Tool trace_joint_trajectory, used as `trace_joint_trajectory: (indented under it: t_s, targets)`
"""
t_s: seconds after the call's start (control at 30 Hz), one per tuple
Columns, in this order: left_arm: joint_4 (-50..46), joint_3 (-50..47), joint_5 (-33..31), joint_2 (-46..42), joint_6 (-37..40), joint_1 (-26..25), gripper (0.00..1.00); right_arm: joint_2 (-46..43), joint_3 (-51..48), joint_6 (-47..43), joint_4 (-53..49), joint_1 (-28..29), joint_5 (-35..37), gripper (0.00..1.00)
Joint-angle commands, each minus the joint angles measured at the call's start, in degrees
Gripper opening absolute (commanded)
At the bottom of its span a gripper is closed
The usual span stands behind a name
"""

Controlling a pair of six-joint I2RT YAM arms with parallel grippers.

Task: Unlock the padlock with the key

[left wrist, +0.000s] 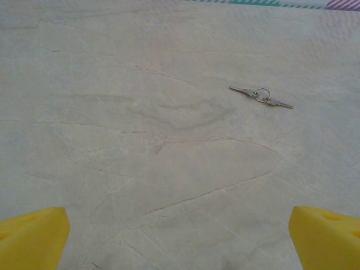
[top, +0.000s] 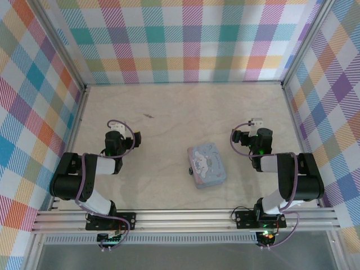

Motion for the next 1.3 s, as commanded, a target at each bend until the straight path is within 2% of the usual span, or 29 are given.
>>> trace_joint_trajectory:
  t_s: [0.0, 0.23, 0.37, 0.43, 0.53, 0.6, 0.67, 0.7, 0.77, 0.87, 0.97, 1.1, 1.27]
  targets:
    - [-0.36, 0.86, 1.15, 0.13, 0.81, 0.93, 1.0, 0.23, 0.81, -0.69, 0.26, -0.41, -1.03, 1.0]
    - [-1.06, 1.08, 0.89, -0.5, 0.6, 0.98, 1.0, -1.41, 1.15, 0.15, -1.28, -0.37, 0.63, 1.0]
    - [-18.52, 8.97, 1.47, -5.47, 0.81, 1.06, 1.0, -10.51, 4.79, 1.69, -16.19, -0.4, 3.82, 1.0]
    - [-21.72, 10.63, 1.09, -7.52, 0.85, 0.98, 1.0, -14.49, 5.46, 3.63, -20.16, -0.37, 4.09, 1.0]
    - [-25.03, 12.97, -0.95, -11.56, -3.19, 0.97, 1.0, -20.37, 8.11, 8.68, -29.58, -0.36, 4.16, 0.99]
    - [-29.06, 16.47, 3.06, -13.2, -7.69, 1.06, 1.0, -23.38, 11.37, 14.53, -38.78, -0.5, 2.6, 1.0]
    - [-35.09, 21.5, 6.74, -12.38, -14.04, 1.17, 1.0, -24.97, 14.98, 26.01, -50.46, -0.6, 4.75, 1.0]
    - [-37.8, 24.17, 10.77, -11.25, -16.32, 1.47, 1.0, -25.25, 16.33, 30.85, -54.97, -0.92, 4.98, 1.0]
    - [-40.38, 28.34, 19.85, -8.44, -17.96, 1.55, 1.0, -25.26, 16.82, 30.09, -55.81, -1.7, -5.69, 1.0]
    - [-44.57, 33.69, 29.08, -4.34, -20.33, 0.44, 0.98, -26.62, 16.62, 33.03, -58.29, -1.55, -14.69, 0.94]
    - [-46.84, 36.15, 32.63, -2.08, -19.83, -2.97, 0.96, -29.91, 15.56, 35.22, -63.18, -0.29, -18.22, 0.92]
    - [-50.73, 39.52, 35.63, 1.68, -19.01, -8.16, 0.92, -36.65, 14.21, 36.86, -72.25, 2.23, -19.09, 0.89]
    - [-56.68, 44.81, 37.04, 7.35, -15.57, -15.27, 0.87, -42.37, 11.7, 39.99, -81.91, 6.03, -23.47, 0.85]
